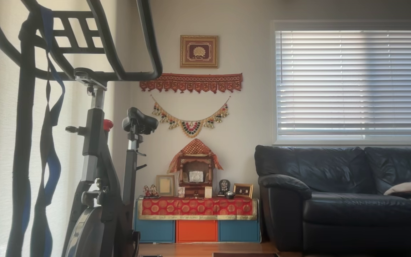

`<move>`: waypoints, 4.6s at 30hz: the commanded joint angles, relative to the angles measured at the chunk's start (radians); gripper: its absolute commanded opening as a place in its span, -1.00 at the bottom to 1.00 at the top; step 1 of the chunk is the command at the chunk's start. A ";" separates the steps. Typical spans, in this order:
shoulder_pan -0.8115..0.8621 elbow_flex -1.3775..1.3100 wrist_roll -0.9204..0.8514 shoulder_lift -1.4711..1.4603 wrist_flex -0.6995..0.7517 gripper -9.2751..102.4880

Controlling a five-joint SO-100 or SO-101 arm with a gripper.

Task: Sort medicines into box.

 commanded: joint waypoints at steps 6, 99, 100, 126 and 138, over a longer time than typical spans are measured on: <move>-0.011 0.031 0.017 0.095 -0.025 -0.68; 0.017 0.086 0.144 0.143 -0.219 -0.45; 0.018 0.081 0.146 0.132 -0.224 -0.45; 0.025 0.028 0.130 -0.006 -0.255 -0.44; 0.014 0.018 0.153 -0.020 -0.264 -0.60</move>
